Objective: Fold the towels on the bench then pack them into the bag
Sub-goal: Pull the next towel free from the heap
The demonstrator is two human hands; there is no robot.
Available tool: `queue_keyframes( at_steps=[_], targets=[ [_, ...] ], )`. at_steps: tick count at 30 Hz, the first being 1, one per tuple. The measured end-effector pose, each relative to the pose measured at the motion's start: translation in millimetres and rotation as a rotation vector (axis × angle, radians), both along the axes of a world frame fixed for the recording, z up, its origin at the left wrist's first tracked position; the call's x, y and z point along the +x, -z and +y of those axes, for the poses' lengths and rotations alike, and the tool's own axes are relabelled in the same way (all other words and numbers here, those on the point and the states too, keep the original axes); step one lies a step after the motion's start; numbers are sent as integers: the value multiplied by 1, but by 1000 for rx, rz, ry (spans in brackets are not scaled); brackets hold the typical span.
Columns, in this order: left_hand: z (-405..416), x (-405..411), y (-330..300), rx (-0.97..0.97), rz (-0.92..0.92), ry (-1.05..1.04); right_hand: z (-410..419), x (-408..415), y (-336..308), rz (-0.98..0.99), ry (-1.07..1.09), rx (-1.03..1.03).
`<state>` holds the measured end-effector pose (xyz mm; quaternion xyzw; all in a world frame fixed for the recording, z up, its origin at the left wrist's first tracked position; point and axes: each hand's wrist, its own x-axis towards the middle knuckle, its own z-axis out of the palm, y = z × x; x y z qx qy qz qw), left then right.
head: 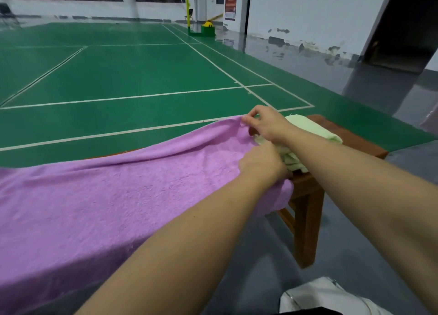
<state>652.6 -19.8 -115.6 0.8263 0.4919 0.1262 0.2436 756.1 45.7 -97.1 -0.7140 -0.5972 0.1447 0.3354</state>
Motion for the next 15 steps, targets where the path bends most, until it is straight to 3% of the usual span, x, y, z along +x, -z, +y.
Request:
queue_keyframes(
  at_steps=[4, 7, 9, 12, 15],
  targets=[
    [-2, -11, -8, -24, 15, 62, 5, 0, -2, 241, 0, 13],
    [-1, -30, -16, -230, -122, 63, 8, -3, -4, 359, 39, 86],
    [6, -44, -18, -570, -451, -93, 11, -8, -4, 465, 76, 115],
    [8, -69, -18, -857, -805, -172, 18, -18, -1, 603, 144, 105],
    [13, -91, -14, -970, -915, -268, 21, -22, 1, 544, 198, -1]
  ],
)
